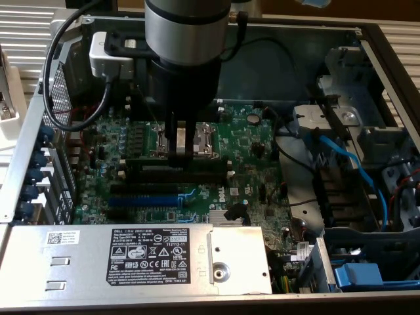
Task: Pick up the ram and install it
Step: 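Insert the ram into the slot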
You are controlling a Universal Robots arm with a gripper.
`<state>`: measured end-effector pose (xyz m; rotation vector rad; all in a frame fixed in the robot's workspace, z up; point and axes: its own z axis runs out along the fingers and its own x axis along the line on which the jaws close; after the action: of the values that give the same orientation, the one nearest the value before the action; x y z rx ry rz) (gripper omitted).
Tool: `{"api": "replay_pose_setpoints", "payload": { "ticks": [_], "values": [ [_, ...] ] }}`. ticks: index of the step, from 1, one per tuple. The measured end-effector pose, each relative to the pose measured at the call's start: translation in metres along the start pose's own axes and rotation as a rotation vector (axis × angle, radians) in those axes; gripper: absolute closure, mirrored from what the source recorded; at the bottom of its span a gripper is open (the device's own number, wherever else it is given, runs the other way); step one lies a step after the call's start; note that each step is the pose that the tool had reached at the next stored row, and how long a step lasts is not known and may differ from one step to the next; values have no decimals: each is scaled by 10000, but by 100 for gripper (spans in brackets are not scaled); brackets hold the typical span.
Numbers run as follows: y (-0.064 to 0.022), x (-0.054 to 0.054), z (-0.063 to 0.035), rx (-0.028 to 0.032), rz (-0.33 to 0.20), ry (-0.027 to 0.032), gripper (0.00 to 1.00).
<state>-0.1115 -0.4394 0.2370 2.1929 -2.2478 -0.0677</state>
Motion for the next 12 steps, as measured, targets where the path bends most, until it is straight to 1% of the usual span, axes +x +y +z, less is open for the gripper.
{"api": "replay_pose_setpoints", "payload": {
  "ticks": [12],
  "values": [
    [-1,-2,17,0,-8,0,88]
  ]
}}
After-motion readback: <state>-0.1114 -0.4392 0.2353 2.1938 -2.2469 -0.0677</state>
